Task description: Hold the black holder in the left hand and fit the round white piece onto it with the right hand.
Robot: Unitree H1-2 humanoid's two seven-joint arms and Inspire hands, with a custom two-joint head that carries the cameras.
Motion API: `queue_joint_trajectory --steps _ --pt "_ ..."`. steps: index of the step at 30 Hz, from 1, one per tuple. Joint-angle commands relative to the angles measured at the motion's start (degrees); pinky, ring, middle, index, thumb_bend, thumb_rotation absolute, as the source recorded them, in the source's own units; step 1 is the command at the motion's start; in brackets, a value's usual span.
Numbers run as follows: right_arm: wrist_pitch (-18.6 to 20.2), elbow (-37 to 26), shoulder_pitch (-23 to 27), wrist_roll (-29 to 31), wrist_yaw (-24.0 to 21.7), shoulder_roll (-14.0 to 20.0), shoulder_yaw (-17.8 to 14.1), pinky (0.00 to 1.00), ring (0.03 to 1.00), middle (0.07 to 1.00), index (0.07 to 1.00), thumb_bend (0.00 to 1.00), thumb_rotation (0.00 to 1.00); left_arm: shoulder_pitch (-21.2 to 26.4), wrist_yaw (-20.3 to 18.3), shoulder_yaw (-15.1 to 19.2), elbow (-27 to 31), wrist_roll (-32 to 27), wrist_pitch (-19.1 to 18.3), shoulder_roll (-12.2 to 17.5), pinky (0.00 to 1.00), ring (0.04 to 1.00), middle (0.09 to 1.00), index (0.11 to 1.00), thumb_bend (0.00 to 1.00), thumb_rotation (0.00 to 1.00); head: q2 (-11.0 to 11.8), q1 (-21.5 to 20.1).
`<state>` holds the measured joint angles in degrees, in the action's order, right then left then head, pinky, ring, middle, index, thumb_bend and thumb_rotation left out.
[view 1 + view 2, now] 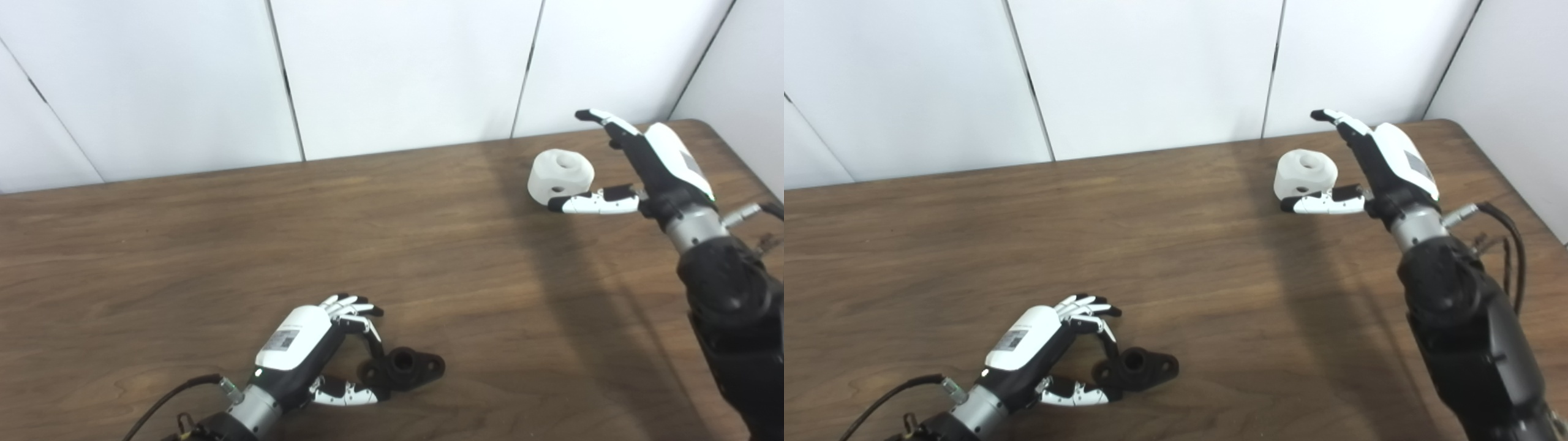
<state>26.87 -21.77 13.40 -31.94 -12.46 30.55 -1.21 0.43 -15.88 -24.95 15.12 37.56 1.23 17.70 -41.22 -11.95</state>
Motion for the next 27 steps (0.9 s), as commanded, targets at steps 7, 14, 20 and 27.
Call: queue_joint_trajectory --steps 7,14,20,27 --pt "-0.5 7.5 9.9 -7.4 -4.0 5.9 4.6 0.91 0.956 0.895 0.838 0.84 0.34 -2.0 -1.8 -0.8 -1.1 -0.1 0.1 0.5 0.93 0.908 0.834 0.49 0.51 0.06 0.3 0.0" --pt "-0.3 13.1 14.7 -8.8 -7.6 7.4 6.8 0.97 0.979 0.905 0.818 0.89 0.35 -2.1 -2.1 -0.6 -0.9 -0.3 0.2 0.5 0.93 0.905 0.833 0.49 0.51 0.06 0.4 -0.3" --pt "0.0 16.6 18.1 -12.2 -12.5 8.5 8.0 0.96 1.0 0.945 0.74 0.92 0.38 -2.1 -2.1 -0.6 -0.9 -0.1 0.0 0.4 0.92 0.905 0.832 0.49 0.51 0.06 0.4 -0.3" --pt "0.0 19.0 21.2 -15.4 -18.4 10.5 9.4 0.98 1.0 0.987 0.706 0.95 0.37 -2.2 -2.1 -0.2 -0.9 -0.7 0.3 0.4 0.92 0.905 0.829 0.49 0.51 0.06 0.1 -0.8"
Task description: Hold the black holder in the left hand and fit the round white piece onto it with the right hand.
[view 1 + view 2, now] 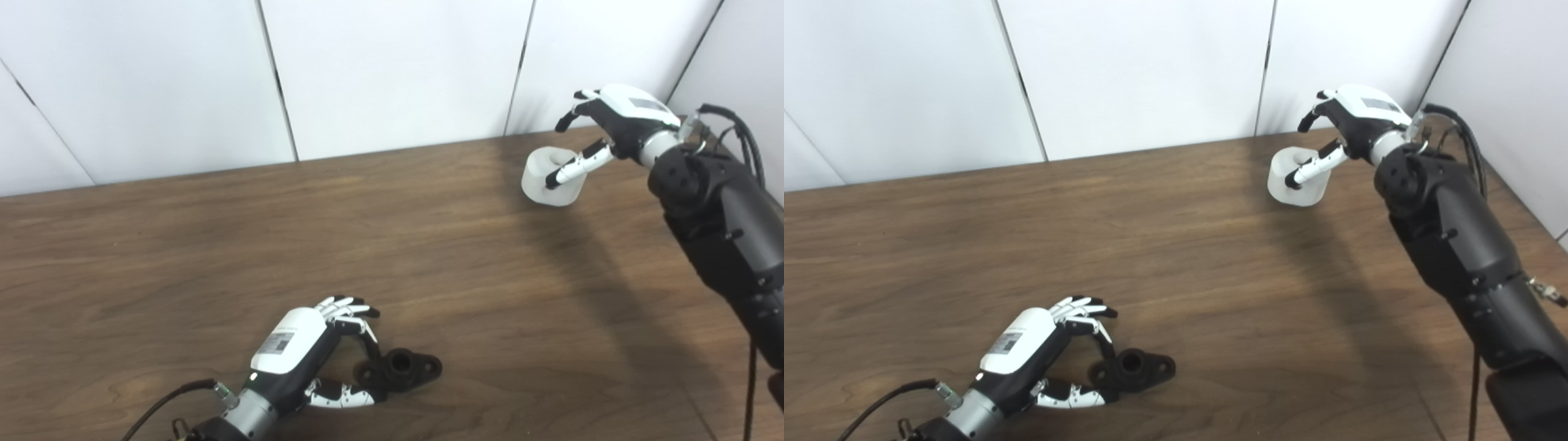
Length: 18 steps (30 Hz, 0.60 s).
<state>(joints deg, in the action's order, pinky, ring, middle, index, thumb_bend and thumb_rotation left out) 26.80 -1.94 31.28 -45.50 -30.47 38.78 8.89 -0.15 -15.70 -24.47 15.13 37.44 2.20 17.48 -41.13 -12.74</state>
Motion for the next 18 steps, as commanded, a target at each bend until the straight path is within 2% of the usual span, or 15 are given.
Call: queue_joint_trajectory --steps 1,6,11,18 --pt "0.1 -0.7 3.6 -2.5 -1.4 2.4 -0.8 0.99 1.0 0.99 0.707 0.96 0.37 -1.6 -2.4 -0.7 -0.8 -0.5 -0.8 0.7 0.92 0.905 0.829 0.49 0.51 0.06 0.0 0.0" --pt "0.1 0.1 4.7 -4.2 -4.6 2.2 -1.5 1.0 1.0 0.993 0.712 0.99 0.34 -1.6 -2.6 -0.7 -0.6 -0.3 -0.7 0.8 0.92 0.906 0.83 0.49 0.51 0.06 -0.2 -0.2" --pt "0.1 0.9 5.4 -5.5 -6.9 2.2 -1.1 1.0 1.0 0.991 0.722 0.99 0.36 -1.6 -2.6 -0.6 -0.7 -0.2 -0.7 0.8 0.92 0.908 0.83 0.49 0.51 0.06 -0.2 -0.2" --pt "-0.1 2.6 6.0 -4.8 -7.2 2.4 0.2 1.0 1.0 0.993 0.737 1.0 0.37 -1.5 -3.2 -0.6 -0.3 -0.1 -1.3 0.8 0.92 0.912 0.831 0.49 0.51 0.06 -0.2 -0.2"
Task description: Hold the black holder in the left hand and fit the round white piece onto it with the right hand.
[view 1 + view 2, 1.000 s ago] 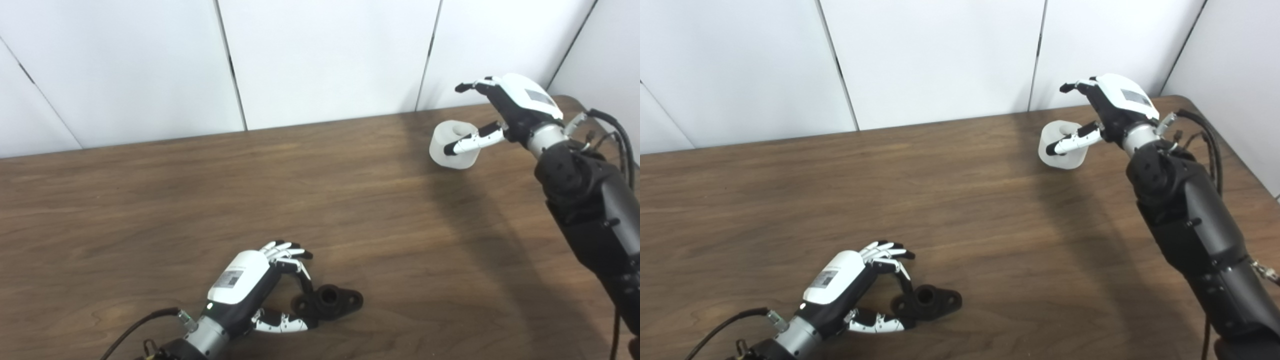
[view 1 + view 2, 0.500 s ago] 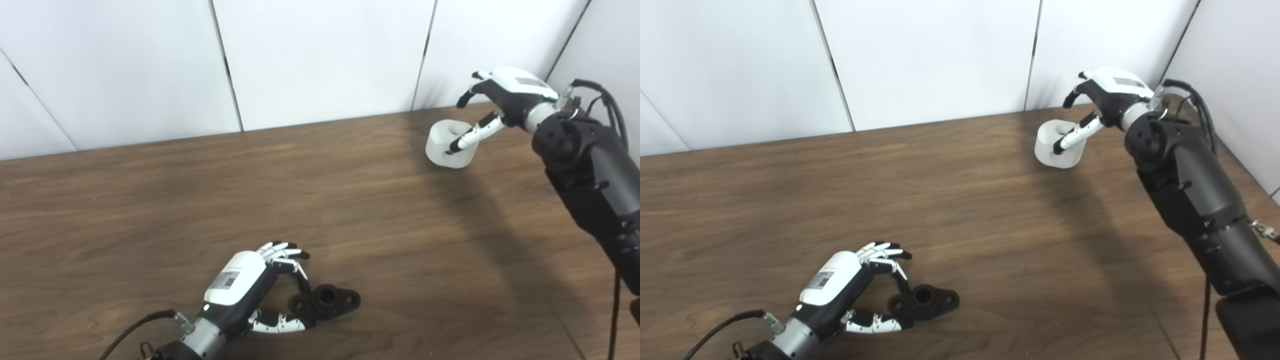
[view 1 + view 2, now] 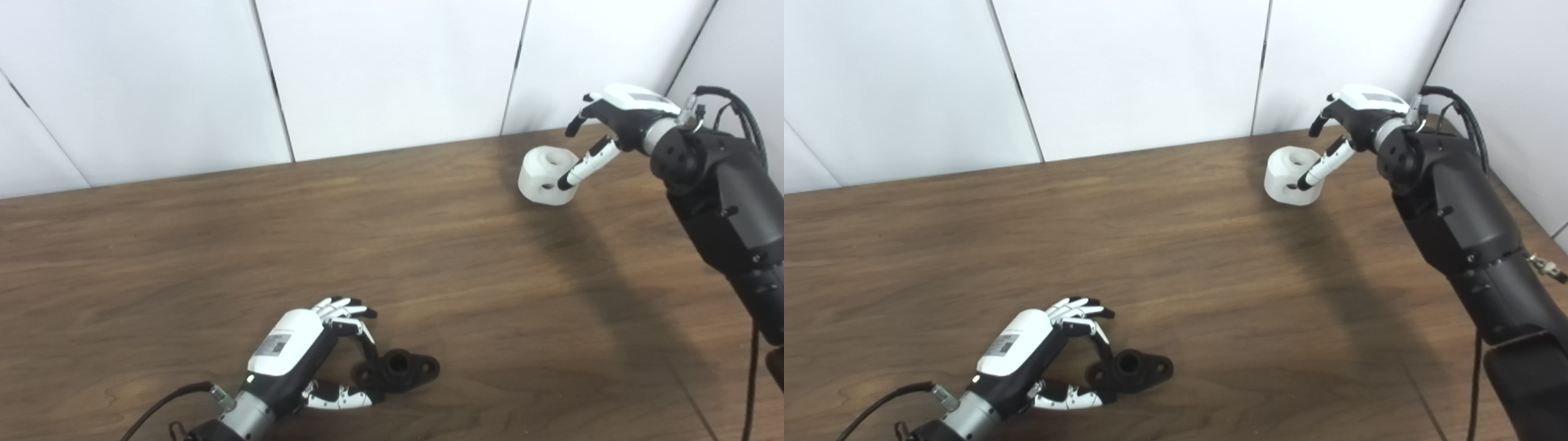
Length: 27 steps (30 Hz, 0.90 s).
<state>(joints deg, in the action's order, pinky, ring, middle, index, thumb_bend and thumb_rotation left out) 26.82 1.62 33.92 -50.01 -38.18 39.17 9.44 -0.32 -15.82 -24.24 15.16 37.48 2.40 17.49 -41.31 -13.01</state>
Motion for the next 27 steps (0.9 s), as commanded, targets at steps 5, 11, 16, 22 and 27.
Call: queue_joint_trajectory --steps 5,11,16,22,27 --pt "0.0 -1.0 3.2 -0.3 0.2 1.8 0.1 1.0 1.0 0.992 0.75 1.0 0.38 -1.4 -3.2 -0.7 -0.3 -0.3 -1.5 0.8 0.93 0.914 0.833 0.491 0.51 0.06 -0.3 -0.3" --pt "-0.9 -0.1 3.0 0.8 1.9 1.4 0.4 1.0 1.0 0.987 0.755 1.0 0.34 -1.4 -3.3 -0.7 -0.1 -0.2 -1.5 0.8 0.93 0.912 0.831 0.49 0.51 0.06 -0.3 -0.3" --pt "-1.7 1.3 3.2 1.3 3.2 1.2 0.9 1.0 1.0 0.989 0.772 1.0 0.33 -1.5 -3.3 -0.8 0.0 0.0 -1.5 0.8 0.93 0.912 0.831 0.49 0.51 0.06 -0.2 -0.3" --pt "-2.2 3.0 3.5 1.5 4.6 1.1 1.8 1.0 1.0 0.992 0.784 1.0 0.35 -1.5 -3.1 -0.8 -0.2 -0.1 -1.4 0.6 0.92 0.91 0.83 0.49 0.51 0.06 -0.1 -0.2" --pt "-2.7 4.0 3.3 2.2 5.9 0.8 1.9 1.0 1.0 0.987 0.783 1.0 0.35 -1.5 -3.0 -0.9 -0.3 0.1 -1.2 0.6 0.92 0.91 0.831 0.49 0.51 0.06 -0.2 -0.2"
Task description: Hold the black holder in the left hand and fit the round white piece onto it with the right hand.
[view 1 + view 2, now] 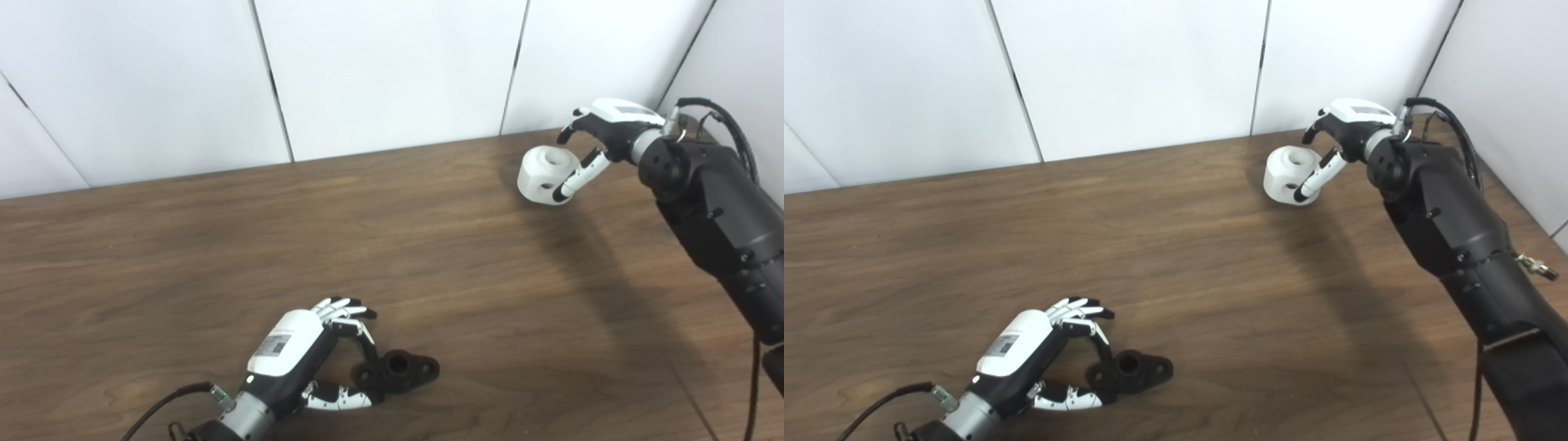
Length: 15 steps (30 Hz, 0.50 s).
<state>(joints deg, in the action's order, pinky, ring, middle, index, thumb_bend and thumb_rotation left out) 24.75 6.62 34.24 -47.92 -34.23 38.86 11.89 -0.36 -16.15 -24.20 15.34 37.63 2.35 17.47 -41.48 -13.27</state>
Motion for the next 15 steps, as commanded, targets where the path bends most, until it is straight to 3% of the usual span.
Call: queue_joint_trajectory --steps 1,15 --pt "-0.5 -0.9 2.9 0.2 2.1 1.1 -0.6 1.0 1.0 0.986 0.78 1.0 0.35 -1.5 -2.7 -0.9 -0.5 0.0 -1.1 0.6 0.92 0.909 0.83 0.49 0.51 0.06 0.0 0.0" --pt "-0.7 0.6 3.4 0.3 3.1 0.8 0.9 0.95 1.0 0.971 0.774 0.98 0.37 -1.5 -3.1 -0.9 -0.1 -0.2 -1.7 0.5 0.93 0.91 0.831 0.49 0.51 0.06 -0.3 0.0"
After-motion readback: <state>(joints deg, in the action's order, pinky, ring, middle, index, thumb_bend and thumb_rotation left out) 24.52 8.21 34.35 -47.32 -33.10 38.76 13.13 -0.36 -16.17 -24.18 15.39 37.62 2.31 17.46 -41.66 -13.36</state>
